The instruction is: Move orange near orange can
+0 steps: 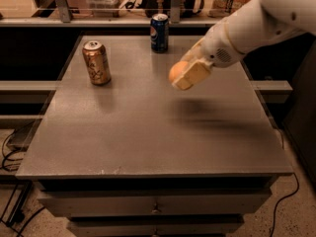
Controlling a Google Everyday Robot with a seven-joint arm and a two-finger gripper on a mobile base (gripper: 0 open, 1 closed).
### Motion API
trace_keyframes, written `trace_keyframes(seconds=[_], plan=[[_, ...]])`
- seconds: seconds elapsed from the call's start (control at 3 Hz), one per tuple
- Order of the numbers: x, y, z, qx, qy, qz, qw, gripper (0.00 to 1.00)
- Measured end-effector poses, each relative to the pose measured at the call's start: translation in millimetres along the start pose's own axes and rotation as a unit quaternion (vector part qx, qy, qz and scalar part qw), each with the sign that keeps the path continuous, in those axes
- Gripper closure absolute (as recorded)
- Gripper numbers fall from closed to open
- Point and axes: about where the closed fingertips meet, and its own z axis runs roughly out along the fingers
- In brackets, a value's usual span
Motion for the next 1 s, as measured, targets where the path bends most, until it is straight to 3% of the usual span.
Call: trace_keyframes(seconds=[0.33,0.67,1.0], plan=[[-46.9,-3.8,52.4,-0.017,-0.065,-0.009,0.9977,1.0],[-85.6,-5.3,93.5,-0.032,-0.114,-0.01,0.9929,1.0],[-105.9,-9.4,130.3,-0.043,-0.136,0.006,0.9897,0.81]])
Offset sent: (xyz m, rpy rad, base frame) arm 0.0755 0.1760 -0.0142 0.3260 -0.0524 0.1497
